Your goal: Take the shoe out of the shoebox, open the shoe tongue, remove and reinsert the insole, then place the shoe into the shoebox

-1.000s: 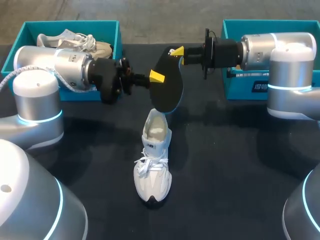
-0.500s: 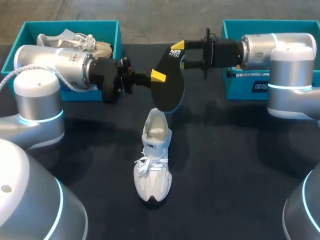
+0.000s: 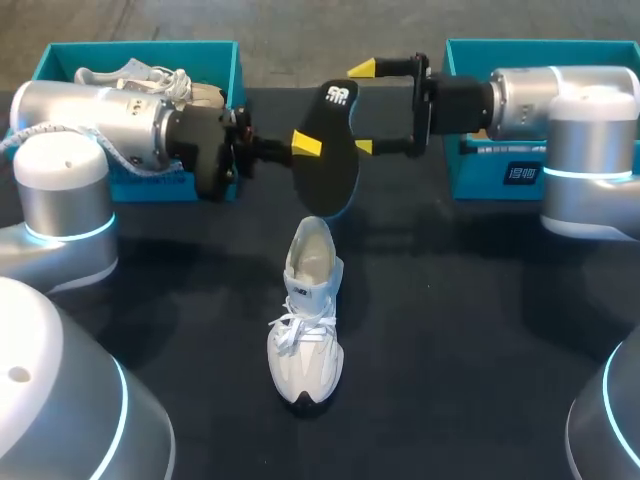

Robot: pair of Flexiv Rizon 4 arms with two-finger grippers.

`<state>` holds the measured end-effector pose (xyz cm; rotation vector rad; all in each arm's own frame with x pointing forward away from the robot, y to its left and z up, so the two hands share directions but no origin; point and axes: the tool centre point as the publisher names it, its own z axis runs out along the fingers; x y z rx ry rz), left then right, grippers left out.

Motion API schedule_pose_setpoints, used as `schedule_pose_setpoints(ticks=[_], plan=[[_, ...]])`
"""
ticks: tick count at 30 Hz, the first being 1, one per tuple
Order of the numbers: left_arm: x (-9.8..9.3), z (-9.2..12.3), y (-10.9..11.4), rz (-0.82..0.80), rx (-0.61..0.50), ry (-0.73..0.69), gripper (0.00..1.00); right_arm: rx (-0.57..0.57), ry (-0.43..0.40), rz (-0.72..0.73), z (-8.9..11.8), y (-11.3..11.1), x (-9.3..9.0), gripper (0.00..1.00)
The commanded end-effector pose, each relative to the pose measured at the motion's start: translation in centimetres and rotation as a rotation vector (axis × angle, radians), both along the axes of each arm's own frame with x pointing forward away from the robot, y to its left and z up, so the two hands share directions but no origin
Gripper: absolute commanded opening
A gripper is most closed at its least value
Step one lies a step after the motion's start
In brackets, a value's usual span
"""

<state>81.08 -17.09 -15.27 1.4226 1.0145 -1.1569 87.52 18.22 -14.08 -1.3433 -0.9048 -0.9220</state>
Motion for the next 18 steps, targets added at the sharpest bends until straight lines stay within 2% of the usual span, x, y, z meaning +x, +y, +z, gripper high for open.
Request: schedule_pose_setpoints(ticks=[1,8,18], plan=[[-0.5,0.6,1.2,0.019,0.015,-0.003,0.00,-0.009,0.003,-0.027,0.4,-1.3,-1.8,1.00],[-0.5,1.2,2.8,0.050,0.069,0.003,0.00,-0.016,-0.004,-0.041,1.0,-2.6,-3.8,1.00],[0.4,0.1,5.1,0.089,0.114,0.046,0.00,-0.019,-0.008,-0.064,1.6,-3.9,-5.6,1.00]])
